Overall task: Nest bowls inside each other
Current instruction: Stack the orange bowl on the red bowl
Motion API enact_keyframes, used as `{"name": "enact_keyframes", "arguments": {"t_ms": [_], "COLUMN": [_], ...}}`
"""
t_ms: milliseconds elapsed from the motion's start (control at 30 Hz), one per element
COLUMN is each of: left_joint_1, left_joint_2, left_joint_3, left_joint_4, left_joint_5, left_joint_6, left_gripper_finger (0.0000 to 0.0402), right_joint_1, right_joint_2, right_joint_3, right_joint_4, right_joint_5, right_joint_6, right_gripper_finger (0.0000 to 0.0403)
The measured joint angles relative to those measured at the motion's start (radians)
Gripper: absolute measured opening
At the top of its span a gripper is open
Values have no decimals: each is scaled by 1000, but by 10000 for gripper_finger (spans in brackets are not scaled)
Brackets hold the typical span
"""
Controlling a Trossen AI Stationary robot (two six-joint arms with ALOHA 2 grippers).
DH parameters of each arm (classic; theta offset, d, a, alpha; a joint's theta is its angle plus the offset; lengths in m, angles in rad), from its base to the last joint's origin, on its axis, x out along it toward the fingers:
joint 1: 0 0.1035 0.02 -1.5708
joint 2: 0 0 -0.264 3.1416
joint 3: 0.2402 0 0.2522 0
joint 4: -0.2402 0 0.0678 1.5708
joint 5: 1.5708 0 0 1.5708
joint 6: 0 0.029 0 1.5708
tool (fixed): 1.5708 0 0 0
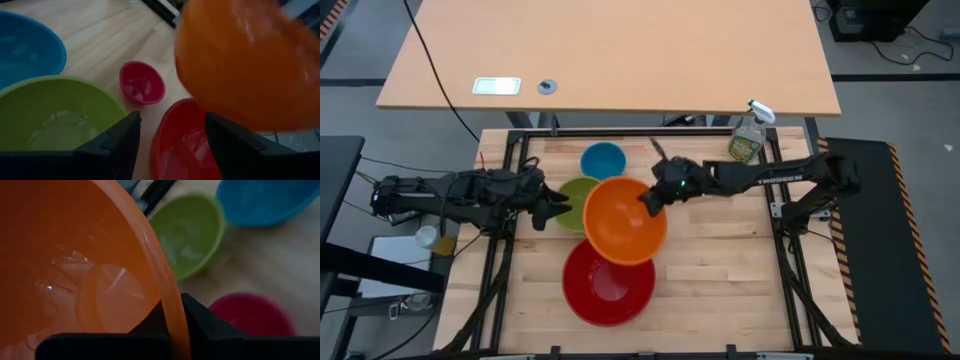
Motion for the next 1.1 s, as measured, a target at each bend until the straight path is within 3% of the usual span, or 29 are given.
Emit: {"name": "enact_keyframes", "arguments": {"t_ms": [267, 467, 667, 833, 1100], "left_joint_1": [-2, -9, -16, -20, -19], "left_joint_2": [0, 0, 0, -1, 0], "left_joint_3": [0, 0, 32, 101, 115], "left_joint_4": [-11, -23, -43, -202, -489], "left_joint_5": [210, 206, 211, 159, 49], "left_joint_6": [18, 13, 23, 32, -97], "left_gripper_finger": [224, 224, 224, 224, 224], "right_joint_1": [131, 172, 184, 185, 184], "right_joint_2": [178, 368, 504, 557, 600], "right_joint_3": [179, 448, 640, 667, 667], "right_joint_4": [-88, -341, -514, -537, -552], "right_joint_5": [-5, -23, 39, 58, 14], "right_joint_6": [2, -107, -173, -175, -159], "right_gripper_finger": [34, 34, 34, 34, 40]}}
